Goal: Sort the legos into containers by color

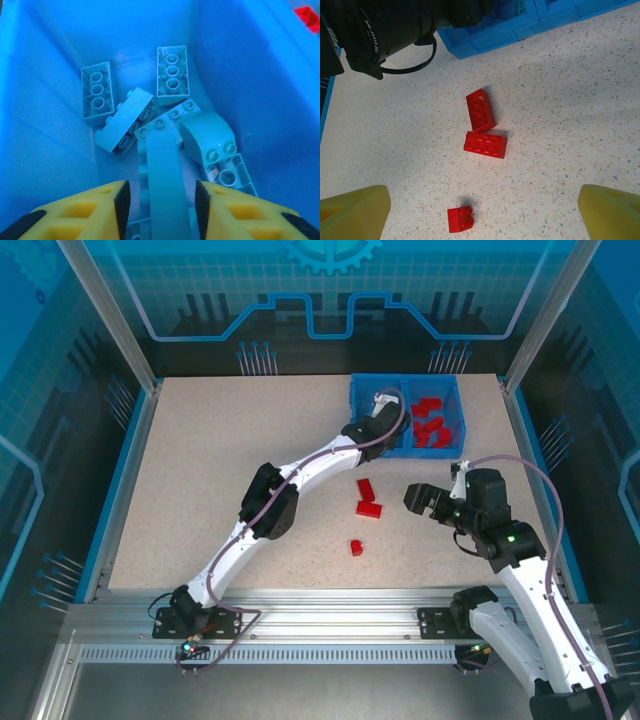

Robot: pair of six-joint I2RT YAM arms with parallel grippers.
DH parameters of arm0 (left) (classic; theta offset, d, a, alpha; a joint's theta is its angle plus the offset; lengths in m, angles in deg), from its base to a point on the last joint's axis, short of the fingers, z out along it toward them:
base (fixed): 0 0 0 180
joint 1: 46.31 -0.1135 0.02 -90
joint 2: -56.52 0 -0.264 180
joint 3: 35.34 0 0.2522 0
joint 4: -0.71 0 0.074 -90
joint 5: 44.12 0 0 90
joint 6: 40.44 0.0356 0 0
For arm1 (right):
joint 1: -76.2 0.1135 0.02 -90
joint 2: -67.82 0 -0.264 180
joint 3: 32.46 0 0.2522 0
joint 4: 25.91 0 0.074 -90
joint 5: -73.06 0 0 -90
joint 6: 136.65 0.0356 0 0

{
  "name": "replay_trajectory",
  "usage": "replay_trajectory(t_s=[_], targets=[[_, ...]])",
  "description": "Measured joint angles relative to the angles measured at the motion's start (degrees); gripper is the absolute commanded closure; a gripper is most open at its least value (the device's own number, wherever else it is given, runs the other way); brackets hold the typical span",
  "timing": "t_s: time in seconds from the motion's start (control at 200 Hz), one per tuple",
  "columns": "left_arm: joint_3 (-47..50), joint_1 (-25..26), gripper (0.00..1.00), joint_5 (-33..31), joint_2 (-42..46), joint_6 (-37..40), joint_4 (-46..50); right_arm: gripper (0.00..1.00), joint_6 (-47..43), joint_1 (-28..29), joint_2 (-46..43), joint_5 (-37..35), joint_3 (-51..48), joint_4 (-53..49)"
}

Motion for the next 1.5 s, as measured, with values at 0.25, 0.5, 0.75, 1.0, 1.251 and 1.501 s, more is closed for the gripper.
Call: replay_trajectory(t_s=[0.25, 0.5, 0.75, 1.0, 1.251, 1.501], targets=[[10.6, 0.11, 0.55, 3.02, 11.26, -1.27, -0.96, 0.03, -0.44, -0.2, 1.25, -0.04, 0.0, 0.09], [45.46, 4.52, 0.55, 5.62, 48.35, -0.44, -13.2, 0.03, -4.79, 4.28, 11.19, -0.48, 0.02, 1.88], [72.26, 8.85, 0.51, 10.16, 79.03, 5.33, -17.29, 0.03, -8.11, 12.24, 29.05, -3.32, 4.7, 5.84], [84.11, 8.52, 0.2, 22.49, 99.25, 18.71, -4.42, 0.15, -10.4, 14.21, 47.87, -6.86, 13.49, 11.54], [87.36, 8.52, 0.01, 25.51, 108.91, 31.23, 4.72, 0.35, -12.48, 15.43, 61.61, -9.46, 22.56, 12.2], [92.3, 8.52, 0.01, 25.29, 108.34, 36.46, 5.22, 0.5, -13.79, 16.81, 67.84, -12.92, 26.4, 10.75]])
